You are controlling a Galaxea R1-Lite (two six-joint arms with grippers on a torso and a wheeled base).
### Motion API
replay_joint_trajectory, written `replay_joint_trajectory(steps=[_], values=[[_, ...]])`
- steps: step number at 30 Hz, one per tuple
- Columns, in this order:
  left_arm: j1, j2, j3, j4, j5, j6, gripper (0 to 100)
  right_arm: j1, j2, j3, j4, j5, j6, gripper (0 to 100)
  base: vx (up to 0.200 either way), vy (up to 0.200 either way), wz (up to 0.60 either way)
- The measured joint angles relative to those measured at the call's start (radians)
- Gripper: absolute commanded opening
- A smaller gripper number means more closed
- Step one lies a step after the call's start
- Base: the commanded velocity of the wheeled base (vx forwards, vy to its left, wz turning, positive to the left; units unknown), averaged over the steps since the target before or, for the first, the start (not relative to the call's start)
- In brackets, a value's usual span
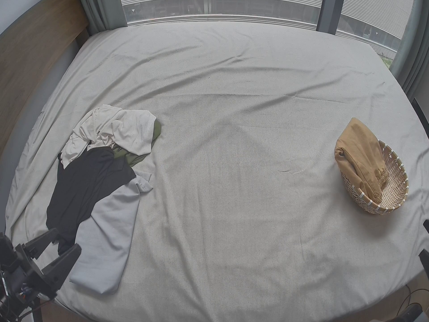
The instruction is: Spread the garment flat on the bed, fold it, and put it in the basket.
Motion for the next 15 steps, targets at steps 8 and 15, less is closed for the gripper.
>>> replay_joint_trajectory(steps=[8,15], values=[[0.056,-0.330,0.000,0.345,-0.009,0.006,100,-0.042,-0.180,0.019,0.156,-0.001,-0.017,100,0.000,0.000,0.00],[0.101,-0.515,0.000,0.437,-0.029,0.020,100,-0.057,-0.261,0.143,0.174,-0.139,-0.138,100,0.000,0.000,0.00]])
